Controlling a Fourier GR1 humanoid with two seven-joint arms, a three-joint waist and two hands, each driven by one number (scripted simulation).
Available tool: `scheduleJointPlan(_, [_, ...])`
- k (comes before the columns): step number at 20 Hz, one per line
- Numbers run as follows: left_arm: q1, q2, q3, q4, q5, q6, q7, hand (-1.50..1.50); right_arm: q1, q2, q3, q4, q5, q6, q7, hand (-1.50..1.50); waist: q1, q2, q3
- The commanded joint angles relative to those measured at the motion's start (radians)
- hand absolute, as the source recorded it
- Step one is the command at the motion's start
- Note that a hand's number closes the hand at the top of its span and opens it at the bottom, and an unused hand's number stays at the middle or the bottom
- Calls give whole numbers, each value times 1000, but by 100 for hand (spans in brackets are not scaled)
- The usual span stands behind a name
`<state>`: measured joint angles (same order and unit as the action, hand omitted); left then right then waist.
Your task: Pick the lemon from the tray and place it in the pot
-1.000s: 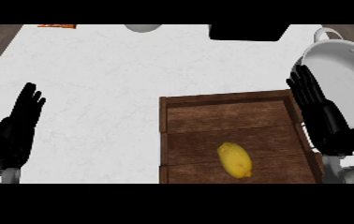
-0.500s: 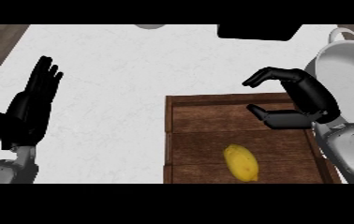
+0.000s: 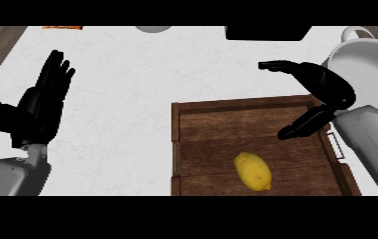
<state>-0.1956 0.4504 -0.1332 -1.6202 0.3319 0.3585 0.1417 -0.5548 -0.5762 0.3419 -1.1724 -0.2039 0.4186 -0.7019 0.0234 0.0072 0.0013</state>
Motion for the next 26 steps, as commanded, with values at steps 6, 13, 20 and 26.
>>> scheduleJointPlan(6, [-5, -8, 17, 6, 6, -12, 24, 0, -162, -181, 143, -132, 159, 232, 124, -150, -14, -13, -3])
scheduleJointPlan(13, [14, -39, 34, 70, -21, -17, -49, 0, -151, -196, 284, -355, 333, 221, 274, -150, -29, -11, -3])
scheduleJointPlan(20, [-19, -29, 74, 52, -23, -48, 19, 0, -14, -244, 242, -545, 376, 315, 374, -150, -33, -10, -1])
scheduleJointPlan(26, [47, -26, 105, -32, -34, -97, 28, 0, 109, -128, 230, -644, 448, 328, 496, -150, -26, -10, -1])
